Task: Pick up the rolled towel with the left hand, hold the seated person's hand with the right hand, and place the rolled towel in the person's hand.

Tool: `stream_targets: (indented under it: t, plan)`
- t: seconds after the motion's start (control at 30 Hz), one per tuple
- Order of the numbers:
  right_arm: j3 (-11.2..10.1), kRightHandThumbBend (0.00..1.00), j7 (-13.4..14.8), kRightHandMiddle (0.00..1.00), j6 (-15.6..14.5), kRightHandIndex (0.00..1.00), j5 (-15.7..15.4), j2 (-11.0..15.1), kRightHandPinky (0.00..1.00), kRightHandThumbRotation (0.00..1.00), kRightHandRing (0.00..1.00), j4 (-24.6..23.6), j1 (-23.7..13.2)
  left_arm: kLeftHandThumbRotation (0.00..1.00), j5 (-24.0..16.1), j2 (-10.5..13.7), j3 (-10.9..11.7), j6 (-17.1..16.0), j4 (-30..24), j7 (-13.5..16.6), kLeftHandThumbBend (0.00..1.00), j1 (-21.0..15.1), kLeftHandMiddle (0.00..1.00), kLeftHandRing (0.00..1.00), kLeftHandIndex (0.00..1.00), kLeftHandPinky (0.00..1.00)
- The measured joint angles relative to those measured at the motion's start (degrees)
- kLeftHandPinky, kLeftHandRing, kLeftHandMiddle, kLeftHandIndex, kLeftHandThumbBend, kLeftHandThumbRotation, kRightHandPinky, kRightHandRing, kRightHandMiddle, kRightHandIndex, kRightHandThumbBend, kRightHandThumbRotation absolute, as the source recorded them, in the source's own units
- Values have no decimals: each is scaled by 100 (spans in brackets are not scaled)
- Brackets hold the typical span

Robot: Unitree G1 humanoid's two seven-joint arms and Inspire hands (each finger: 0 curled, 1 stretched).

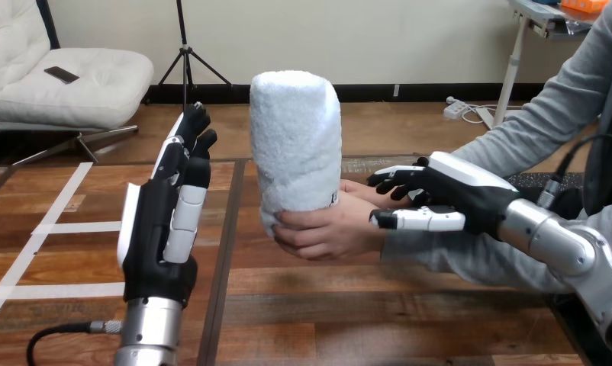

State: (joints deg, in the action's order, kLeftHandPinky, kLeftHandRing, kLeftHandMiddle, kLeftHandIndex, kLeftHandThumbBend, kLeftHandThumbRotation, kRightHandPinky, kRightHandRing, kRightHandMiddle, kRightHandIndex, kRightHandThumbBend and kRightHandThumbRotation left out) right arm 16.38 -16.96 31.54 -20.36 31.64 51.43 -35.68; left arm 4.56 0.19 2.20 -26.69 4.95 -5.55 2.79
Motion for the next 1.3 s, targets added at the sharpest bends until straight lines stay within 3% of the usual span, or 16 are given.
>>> stream_targets:
  t: [0.3,0.53,0.87,1.3]
  plan:
    - [-216,100,72,88,255,89,334,-12,77,100,85,0,234,90,9,48,85,-19,-116,-82,85,138,91,89,89,89]
    - [-511,100,4,88,261,90,864,-64,79,100,86,-171,526,90,113,134,110,-66,-182,-208,86,255,90,90,89,90]
    - [-974,100,-114,90,284,92,1773,-320,85,100,89,-783,1109,91,275,174,139,-77,-351,-278,83,462,90,90,87,90]
    - [-1248,100,-512,94,324,94,2752,-819,93,100,93,-1770,1929,91,490,179,144,-75,-573,-378,82,713,89,90,86,90]
